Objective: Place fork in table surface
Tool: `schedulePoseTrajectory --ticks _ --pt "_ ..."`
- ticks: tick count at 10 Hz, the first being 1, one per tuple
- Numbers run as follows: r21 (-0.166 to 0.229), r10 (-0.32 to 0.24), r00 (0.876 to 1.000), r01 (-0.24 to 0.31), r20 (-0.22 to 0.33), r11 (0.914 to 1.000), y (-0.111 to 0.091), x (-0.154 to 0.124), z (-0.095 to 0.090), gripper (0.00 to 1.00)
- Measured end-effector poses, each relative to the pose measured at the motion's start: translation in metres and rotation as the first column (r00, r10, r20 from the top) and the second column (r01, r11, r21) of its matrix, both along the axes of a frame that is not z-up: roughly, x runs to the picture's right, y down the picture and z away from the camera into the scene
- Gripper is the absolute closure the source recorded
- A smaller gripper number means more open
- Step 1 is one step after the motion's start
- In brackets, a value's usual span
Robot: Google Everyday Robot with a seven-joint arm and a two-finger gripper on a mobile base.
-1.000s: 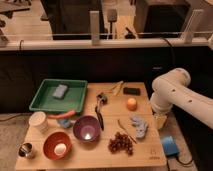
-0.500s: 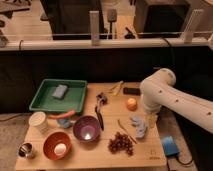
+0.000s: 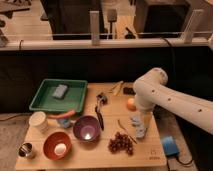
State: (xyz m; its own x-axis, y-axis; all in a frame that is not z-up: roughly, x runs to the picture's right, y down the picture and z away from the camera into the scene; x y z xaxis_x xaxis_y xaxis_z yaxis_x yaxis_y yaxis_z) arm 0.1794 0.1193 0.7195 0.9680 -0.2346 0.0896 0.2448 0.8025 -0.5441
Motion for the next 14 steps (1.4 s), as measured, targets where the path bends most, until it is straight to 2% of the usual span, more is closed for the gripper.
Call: schedulePoseTrajectory --ticks 2,4,7,14 --pt "-0.004 -0.029 0.999 0.029 0.018 0.9996 0.000 -0.005 0.001 0.20" --pt "-0.006 -0.060 0.997 0.060 0.048 0.9982 -0.002 -0.026 0.004 0.20" --pt "-0.011 -0.091 0.994 0.092 0.066 0.9957 -0.002 -0.030 0.005 0.20" --pt "-0.012 -0.173 0.975 0.177 0.136 0.9842 0.004 -0.057 0.011 0.20"
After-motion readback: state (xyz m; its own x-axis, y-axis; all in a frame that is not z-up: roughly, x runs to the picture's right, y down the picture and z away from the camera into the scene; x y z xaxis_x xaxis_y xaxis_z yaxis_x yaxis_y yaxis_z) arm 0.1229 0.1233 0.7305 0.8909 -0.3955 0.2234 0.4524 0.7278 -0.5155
